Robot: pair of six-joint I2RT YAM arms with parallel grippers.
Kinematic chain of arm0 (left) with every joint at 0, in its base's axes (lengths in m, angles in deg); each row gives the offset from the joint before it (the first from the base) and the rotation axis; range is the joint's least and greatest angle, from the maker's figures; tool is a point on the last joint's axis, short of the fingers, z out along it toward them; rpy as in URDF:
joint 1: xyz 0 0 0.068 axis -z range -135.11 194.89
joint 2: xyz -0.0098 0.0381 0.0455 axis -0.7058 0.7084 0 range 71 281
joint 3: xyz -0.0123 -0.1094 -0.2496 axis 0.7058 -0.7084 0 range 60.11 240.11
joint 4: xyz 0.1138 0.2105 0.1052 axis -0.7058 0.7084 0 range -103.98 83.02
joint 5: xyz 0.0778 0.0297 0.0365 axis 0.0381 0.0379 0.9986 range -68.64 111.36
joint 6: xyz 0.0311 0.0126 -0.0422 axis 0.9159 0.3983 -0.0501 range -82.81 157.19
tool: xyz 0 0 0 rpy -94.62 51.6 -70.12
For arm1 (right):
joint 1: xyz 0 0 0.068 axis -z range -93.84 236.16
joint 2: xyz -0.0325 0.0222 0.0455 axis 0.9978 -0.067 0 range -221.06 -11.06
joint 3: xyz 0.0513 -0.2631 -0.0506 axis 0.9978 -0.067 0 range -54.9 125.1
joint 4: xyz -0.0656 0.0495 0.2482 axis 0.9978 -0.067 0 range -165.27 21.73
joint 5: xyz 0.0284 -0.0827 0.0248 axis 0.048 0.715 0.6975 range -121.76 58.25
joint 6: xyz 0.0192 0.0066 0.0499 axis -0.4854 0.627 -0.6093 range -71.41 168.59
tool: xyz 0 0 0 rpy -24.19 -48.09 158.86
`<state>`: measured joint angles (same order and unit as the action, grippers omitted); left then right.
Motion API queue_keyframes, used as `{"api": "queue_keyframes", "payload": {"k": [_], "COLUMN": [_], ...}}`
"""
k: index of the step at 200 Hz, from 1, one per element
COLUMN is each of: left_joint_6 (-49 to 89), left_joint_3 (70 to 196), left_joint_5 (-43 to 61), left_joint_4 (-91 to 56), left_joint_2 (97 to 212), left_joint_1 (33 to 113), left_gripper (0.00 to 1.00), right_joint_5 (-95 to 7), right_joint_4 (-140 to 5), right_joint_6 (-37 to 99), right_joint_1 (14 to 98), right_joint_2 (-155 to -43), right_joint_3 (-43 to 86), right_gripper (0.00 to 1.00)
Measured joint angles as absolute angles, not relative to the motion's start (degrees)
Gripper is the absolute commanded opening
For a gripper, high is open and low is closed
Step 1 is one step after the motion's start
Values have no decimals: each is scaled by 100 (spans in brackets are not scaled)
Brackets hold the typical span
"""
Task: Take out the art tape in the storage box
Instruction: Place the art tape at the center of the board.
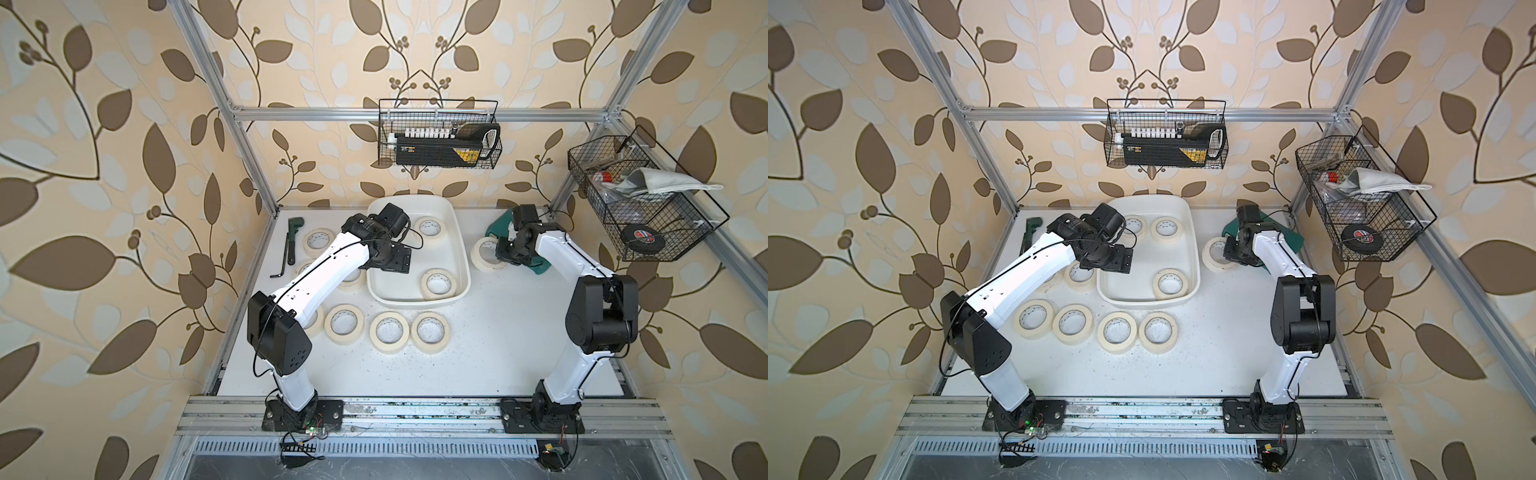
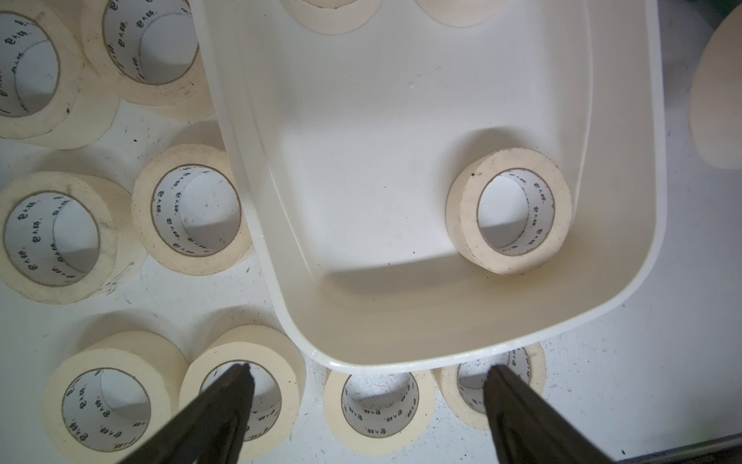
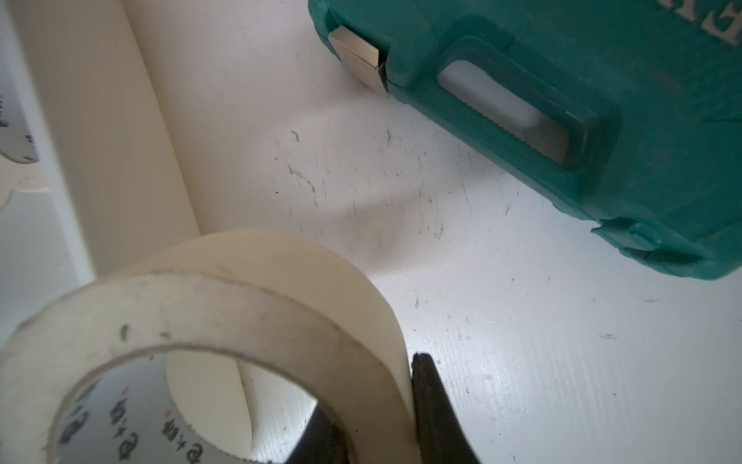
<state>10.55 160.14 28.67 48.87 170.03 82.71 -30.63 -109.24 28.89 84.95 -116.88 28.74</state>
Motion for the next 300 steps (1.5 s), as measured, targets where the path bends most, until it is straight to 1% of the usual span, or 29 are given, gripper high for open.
{"api": "queue_keyframes", "payload": {"k": [44,80,122,156,216,265,300], "left_joint_6": [1053,1055,1055,1055,979,811,647], "left_joint_3": [16014,16014,16014,16014,16014,16018,16222], "left_joint_5": [2841,2830,2825,2825,2821,2712,2600], "left_joint_4": [4887,4887,4892,4892,4881,4763,4726], "left_joint_2": [17020,17042,17088,17154,17302,17324,17571], "left_joint_1": [8271,8271,8271,8271,8269,8158,7968], "left_gripper": [93,93,93,93,93,94,94], "right_joint_5": [-2910,-2895,-2862,-2720,-2573,-2576,-2580], "right_joint_4": [-10887,-10876,-10909,-10950,-10968,-11123,-11305], "right_joint_6": [2889,2871,2869,2871,2869,2869,2852], "right_joint_1": [8326,8241,8165,8162,8138,8138,8095], "right_joint_2": [-12188,-12575,-12938,-12962,-12964,-12962,-12652], "right_joint_3": [2941,3136,3459,3459,3459,3529,3542], "right_gripper": [10,19,22,29,34,40,45]}}
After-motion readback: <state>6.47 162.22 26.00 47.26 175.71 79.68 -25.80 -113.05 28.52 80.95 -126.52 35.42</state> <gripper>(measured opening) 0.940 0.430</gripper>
